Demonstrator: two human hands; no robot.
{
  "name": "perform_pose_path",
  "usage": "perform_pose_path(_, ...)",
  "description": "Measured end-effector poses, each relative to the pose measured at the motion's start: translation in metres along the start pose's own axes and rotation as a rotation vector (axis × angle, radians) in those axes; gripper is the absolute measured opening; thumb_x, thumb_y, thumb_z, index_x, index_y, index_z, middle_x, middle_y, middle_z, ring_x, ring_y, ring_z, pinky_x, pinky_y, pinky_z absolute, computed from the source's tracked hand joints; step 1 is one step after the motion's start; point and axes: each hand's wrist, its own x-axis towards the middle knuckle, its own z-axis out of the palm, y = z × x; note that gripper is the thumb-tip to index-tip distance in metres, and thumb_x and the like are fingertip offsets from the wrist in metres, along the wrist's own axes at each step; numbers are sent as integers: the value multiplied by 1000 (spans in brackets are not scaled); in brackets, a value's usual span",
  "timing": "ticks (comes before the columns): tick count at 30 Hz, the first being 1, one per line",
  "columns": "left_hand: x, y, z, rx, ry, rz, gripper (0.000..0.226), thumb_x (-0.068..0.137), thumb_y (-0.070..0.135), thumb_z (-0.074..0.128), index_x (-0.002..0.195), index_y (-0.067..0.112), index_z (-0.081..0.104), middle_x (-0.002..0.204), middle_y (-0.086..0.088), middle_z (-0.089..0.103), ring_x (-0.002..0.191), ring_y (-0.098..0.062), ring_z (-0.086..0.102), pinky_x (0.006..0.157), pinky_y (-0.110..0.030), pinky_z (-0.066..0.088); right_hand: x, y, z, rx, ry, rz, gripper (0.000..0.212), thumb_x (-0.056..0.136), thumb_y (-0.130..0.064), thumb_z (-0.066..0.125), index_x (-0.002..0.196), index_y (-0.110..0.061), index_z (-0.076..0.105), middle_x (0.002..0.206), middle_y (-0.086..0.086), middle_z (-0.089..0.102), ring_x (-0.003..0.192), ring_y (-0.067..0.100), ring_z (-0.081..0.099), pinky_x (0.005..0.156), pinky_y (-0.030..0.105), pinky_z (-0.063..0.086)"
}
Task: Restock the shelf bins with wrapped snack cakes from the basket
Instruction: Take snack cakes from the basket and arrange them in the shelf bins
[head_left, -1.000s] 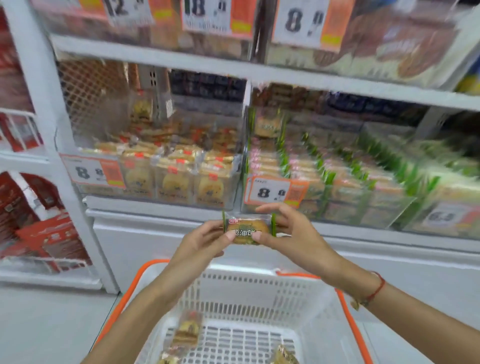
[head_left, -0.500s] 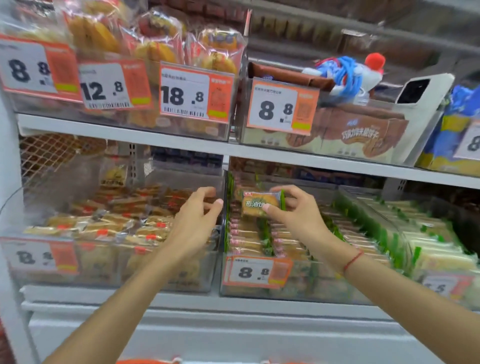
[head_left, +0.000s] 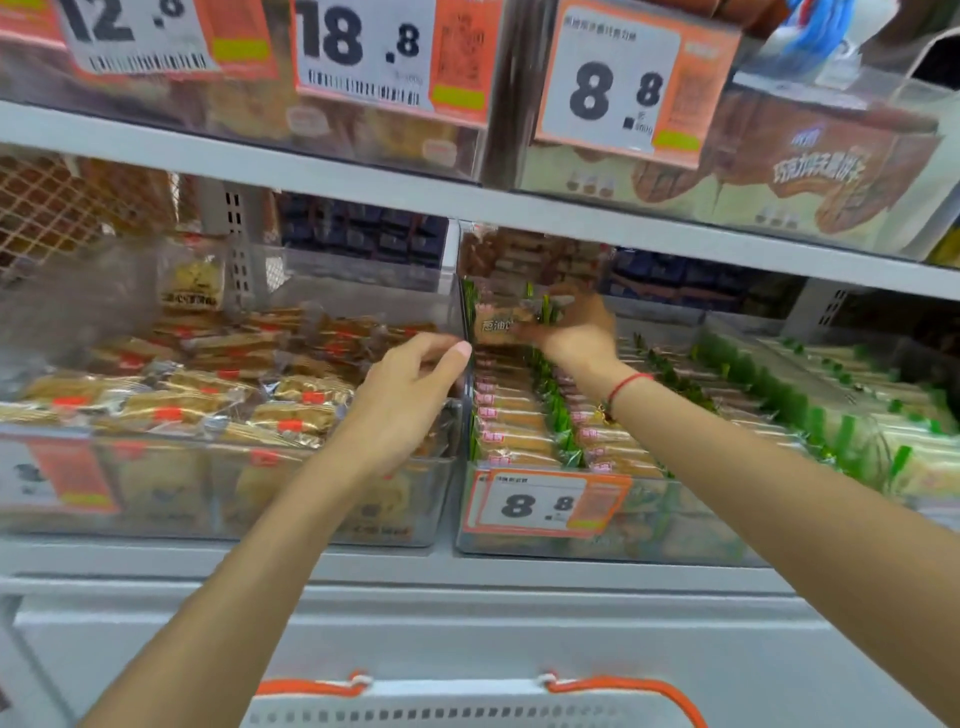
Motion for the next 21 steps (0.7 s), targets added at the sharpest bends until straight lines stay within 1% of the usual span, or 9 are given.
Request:
perform_pose_path(2, 0, -1, 1, 3, 2, 1, 36, 98, 41, 44, 126, 22, 56, 112, 10, 61, 112, -14, 57, 98, -44, 48, -3, 0, 0, -62, -5, -21, 41, 82, -28, 75, 116, -13, 58, 101, 4, 58, 90, 20, 57, 81, 32, 50)
perform_pose_path(5, -1, 0, 2, -4, 7, 5, 33, 99, 39, 44, 125, 24, 56, 98, 20, 59, 106, -12, 59, 95, -43, 49, -8, -4, 7, -150, -10, -57, 17, 84, -27, 71, 94, -17, 62, 93, 4, 64, 83, 21, 61, 67, 29, 49)
perform_pose_path(7, -1, 0, 2, 0, 14, 3, 33, 99, 39, 44, 125, 24, 56, 94, 23, 56, 105, -12, 59, 95, -43, 49, -10, -5, 11, -144, -5, -62, 11, 84, -25, 69, 90, -18, 62, 92, 5, 66, 82, 23, 63, 68, 32, 53)
perform_pose_path(9, -1, 1, 2, 4, 16, 0, 34, 99, 40, 43, 126, 23, 56, 94, 24, 55, 106, -12, 59, 95, -44, 49, -10, -6, 10, -152, -14, -93, 14, 87, -26, 63, 96, -16, 64, 84, 5, 65, 77, 25, 63, 63, 32, 53)
perform_pose_path(11, -1, 1, 1, 8, 13, 0, 35, 99, 39, 43, 127, 23, 55, 93, 25, 55, 105, -12, 59, 95, -44, 49, -10, -8, 3, -199, -42, -122, 29, 91, -32, 61, 117, -18, 62, 82, 0, 62, 72, 22, 62, 57, 30, 51)
perform_pose_path(14, -2, 2, 2, -4, 11, -1, 31, 99, 38, 44, 124, 23, 56, 93, 23, 56, 103, -11, 59, 95, -43, 50, -5, -2, -8, -146, -86, -155, 45, 89, -35, 66, 131, -27, 53, 113, 4, 66, 93, 24, 66, 78, 38, 57)
perform_pose_path(16, -2, 3, 2, -11, 13, 0, 28, 99, 37, 44, 122, 24, 56, 92, 23, 56, 103, -10, 59, 95, -42, 50, -8, 4, -11, -181, -103, -251, 36, 89, -32, 66, 125, -28, 61, 122, 2, 65, 104, 23, 64, 83, 35, 55)
perform_pose_path(19, -2, 3, 2, -6, 16, 2, 26, 99, 37, 44, 119, 26, 56, 92, 23, 56, 102, -10, 59, 95, -42, 50, -12, 14, -9, -351, -111, -411, 28, 92, -27, 62, 121, -26, 65, 116, 2, 69, 93, 24, 66, 80, 35, 54)
perform_pose_path(21, -3, 3, 2, -3, 17, 7, 28, 99, 37, 44, 121, 24, 56, 92, 23, 57, 102, -10, 59, 94, -42, 50, -11, 13, -9, -403, -98, -427, 29, 92, -27, 62, 121, -27, 65, 118, 4, 67, 88, 25, 66, 78, 35, 54)
